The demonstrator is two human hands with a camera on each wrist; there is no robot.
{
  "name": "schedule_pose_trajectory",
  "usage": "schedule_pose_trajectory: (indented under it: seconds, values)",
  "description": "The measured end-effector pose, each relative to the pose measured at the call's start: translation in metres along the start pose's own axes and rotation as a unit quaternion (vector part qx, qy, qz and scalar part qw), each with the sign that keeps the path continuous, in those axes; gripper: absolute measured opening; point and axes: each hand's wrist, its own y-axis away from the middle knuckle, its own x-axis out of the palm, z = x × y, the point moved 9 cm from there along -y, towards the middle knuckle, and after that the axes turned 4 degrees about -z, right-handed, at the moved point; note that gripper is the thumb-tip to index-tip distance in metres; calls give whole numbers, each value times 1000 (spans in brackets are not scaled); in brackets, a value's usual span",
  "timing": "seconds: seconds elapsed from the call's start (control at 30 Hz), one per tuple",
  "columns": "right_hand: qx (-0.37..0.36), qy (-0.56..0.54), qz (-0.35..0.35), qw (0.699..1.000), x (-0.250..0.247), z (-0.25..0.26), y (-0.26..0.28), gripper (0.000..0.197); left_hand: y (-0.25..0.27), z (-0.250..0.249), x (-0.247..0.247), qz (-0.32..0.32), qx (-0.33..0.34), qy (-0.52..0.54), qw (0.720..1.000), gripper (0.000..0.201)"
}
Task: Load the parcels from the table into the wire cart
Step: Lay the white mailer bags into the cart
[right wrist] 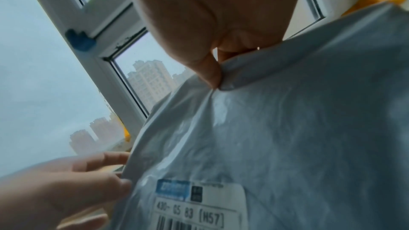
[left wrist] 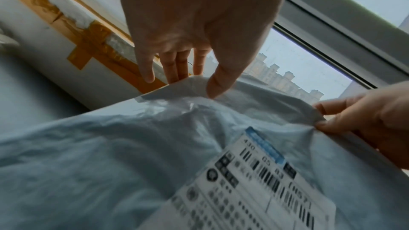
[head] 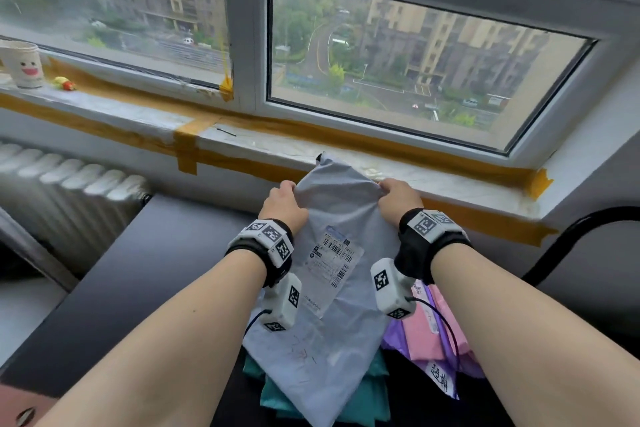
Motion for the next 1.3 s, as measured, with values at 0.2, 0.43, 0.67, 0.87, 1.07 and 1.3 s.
schedule_pose_trajectory:
  seconds: [0.2,0.43,0.67,0.87,1.07,1.3]
  values:
    - [11,-55,-80,995,-36,14,33,34,24,-4,-15,-21,21,-24,999,73]
    - [40,-111,-122,985,-61,8,70,40,52,-20,-13,-27,82,-24,996,84]
    - [34,-129,-181,974,-88,-14,105,30,75,-34,6,-18,113,-37,993,77]
    - [60,-149,-218,963,-117,-50,128,27,95,-56,23,-4,122,-38,992,83]
    - [69,-189,-260,944,-151,-98,159,30,134,-110,43,-11,188,-70,980,79]
    - [105,-199,-326,918,-202,-196,222,30,216,-185,109,11,272,-74,960,80]
